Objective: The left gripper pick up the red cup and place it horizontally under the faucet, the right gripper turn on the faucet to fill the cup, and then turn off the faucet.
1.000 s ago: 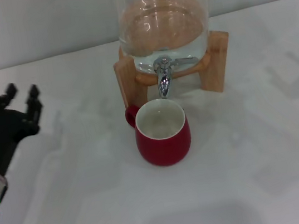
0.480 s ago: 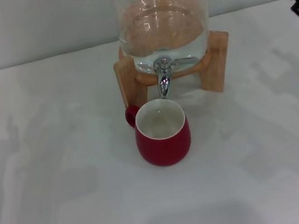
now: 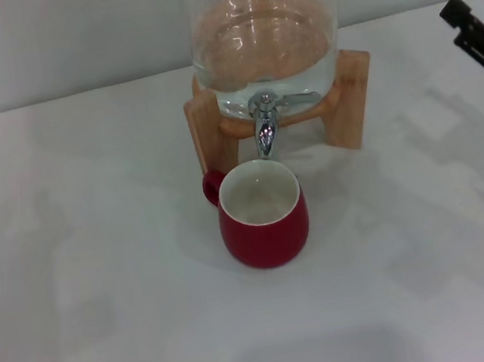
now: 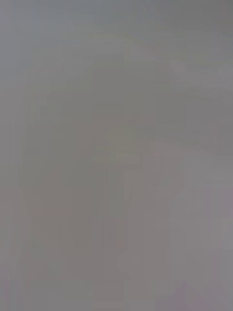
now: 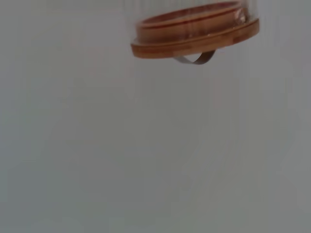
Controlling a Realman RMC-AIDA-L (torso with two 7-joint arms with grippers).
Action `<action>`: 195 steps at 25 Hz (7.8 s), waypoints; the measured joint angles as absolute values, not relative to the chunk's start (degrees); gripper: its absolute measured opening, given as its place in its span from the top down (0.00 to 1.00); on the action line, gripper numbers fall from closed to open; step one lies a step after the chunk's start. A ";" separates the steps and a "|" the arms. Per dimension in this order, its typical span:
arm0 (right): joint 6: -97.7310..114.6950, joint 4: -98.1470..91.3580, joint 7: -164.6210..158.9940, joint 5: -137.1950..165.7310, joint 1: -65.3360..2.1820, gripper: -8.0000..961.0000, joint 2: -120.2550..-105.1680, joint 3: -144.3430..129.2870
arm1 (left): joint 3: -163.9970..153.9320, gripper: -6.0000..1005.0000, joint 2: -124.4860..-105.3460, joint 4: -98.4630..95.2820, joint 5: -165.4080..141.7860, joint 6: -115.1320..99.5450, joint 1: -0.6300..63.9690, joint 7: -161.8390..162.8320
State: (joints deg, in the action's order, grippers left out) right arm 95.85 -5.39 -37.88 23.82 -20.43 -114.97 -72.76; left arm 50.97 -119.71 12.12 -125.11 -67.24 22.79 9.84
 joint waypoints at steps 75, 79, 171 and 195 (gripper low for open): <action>86.85 -11.17 -45.44 26.11 -25.83 0.21 -115.26 -96.87 | 49.40 0.56 -119.79 12.91 -126.74 -67.00 21.30 9.67; 87.10 -11.17 -45.46 26.11 -25.76 0.22 -115.17 -96.86 | 49.40 0.56 -119.79 12.91 -126.74 -67.01 21.44 9.66; 93.06 -18.21 -51.96 36.73 -23.71 0.22 -114.88 -93.95 | 49.39 0.56 -119.74 12.92 -126.74 -66.71 22.47 9.23; 86.40 -19.26 -54.18 37.67 -27.42 0.22 -115.67 -98.30 | 49.39 0.56 -119.80 13.47 -126.74 -66.72 22.50 9.22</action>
